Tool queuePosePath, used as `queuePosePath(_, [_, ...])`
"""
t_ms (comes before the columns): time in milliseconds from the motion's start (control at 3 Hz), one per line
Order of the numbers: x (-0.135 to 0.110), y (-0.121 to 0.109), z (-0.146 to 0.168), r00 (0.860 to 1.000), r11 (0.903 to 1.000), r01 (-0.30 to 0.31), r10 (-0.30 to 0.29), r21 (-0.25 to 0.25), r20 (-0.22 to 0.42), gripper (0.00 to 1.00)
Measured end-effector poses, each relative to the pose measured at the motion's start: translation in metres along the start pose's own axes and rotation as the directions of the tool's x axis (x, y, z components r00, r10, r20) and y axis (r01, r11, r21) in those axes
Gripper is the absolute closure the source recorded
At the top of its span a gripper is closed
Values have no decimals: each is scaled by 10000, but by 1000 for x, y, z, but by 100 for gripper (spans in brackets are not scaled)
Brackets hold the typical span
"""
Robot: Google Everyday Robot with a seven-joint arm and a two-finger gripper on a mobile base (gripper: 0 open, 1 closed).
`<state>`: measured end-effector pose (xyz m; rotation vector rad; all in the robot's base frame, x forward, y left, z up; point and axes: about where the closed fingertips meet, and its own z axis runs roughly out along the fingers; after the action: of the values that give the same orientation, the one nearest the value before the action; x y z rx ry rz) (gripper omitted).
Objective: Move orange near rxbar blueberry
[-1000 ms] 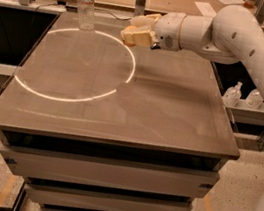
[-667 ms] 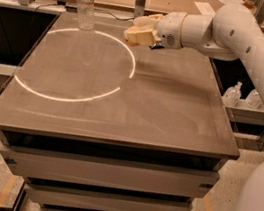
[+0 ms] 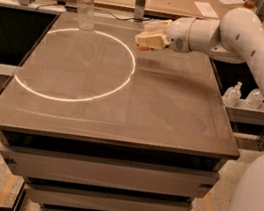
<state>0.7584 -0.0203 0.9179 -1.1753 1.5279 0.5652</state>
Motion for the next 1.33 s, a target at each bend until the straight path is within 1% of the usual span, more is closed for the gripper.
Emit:
queuePosePath(333, [11, -14, -4, 9999, 9992, -126, 127, 372, -42, 100])
queuePosePath(667, [16, -24, -7, 9990, 9934, -129, 177, 1140, -406, 100])
queuePosePath(1000, [21, -31, -4, 9982, 9855, -62, 163, 1697, -580, 100])
queuePosePath(1333, [32, -37, 6, 9981, 9810, -16, 136, 1941, -605, 100])
